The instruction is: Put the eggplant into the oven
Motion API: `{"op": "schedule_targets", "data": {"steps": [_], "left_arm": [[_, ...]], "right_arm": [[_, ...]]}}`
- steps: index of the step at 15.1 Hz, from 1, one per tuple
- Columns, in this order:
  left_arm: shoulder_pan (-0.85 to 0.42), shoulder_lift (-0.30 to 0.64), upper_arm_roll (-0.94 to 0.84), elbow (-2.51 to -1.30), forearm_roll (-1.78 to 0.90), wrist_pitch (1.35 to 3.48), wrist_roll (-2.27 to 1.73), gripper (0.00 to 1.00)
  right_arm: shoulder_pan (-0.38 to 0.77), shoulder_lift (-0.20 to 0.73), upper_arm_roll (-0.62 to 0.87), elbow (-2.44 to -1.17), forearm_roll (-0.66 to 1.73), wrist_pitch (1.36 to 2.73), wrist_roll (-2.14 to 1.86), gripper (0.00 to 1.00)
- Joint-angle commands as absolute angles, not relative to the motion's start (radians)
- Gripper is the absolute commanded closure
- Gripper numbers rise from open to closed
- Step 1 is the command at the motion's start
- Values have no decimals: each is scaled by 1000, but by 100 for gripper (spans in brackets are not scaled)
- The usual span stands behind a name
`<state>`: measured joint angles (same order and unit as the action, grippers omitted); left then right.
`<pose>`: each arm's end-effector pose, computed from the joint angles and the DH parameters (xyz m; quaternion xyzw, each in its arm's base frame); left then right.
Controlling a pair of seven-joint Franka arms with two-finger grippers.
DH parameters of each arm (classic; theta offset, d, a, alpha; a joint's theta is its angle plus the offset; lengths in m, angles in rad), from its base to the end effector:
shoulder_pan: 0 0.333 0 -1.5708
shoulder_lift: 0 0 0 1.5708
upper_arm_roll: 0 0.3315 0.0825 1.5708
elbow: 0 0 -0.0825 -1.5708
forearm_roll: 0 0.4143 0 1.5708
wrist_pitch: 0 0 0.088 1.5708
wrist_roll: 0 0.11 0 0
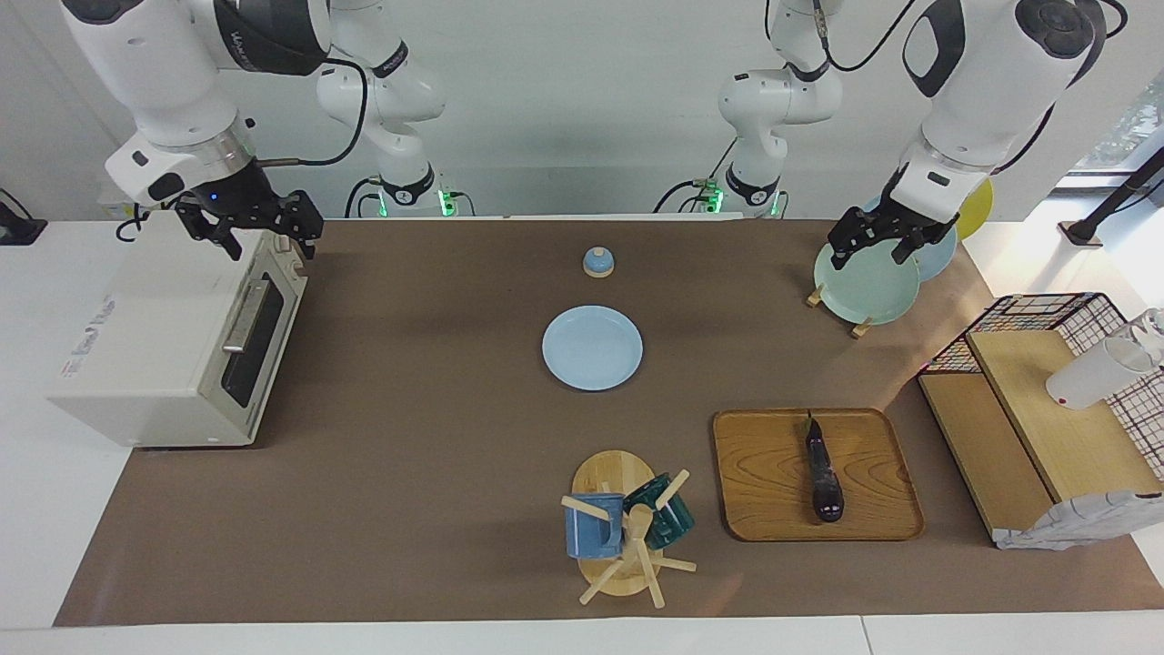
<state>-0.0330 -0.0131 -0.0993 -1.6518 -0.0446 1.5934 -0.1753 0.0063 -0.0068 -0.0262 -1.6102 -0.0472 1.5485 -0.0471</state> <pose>0.5743 -0.0816 0.6059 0.9993 0.0225 -0.0257 0.0179 0.5786 -0.0168 0.6195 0.9993 0.0137 -0.0282 0.0226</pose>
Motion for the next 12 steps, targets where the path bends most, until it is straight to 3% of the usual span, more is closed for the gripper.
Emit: {"op": "schedule_targets", "data": {"steps": [1, 9, 10, 12], "left_arm": [[-17, -3, -103, -1634, -46, 1598, -164, 0], [-20, -2, -103, -1635, -44, 1621, -172, 0], [-20, -2, -103, -1640, -44, 1634, -170, 0], [-18, 0, -103, -1641, -44, 1660, -167, 0]], "right_arm": [[-3, -14, -18, -1612, -31, 1555, -38, 0], [0, -15, -15, -1612, -38, 1557, -69, 0], [0, -17, -15, -1620, -40, 1559, -78, 7], [-2, -25, -15, -1635, -40, 1562, -121, 79]]}}
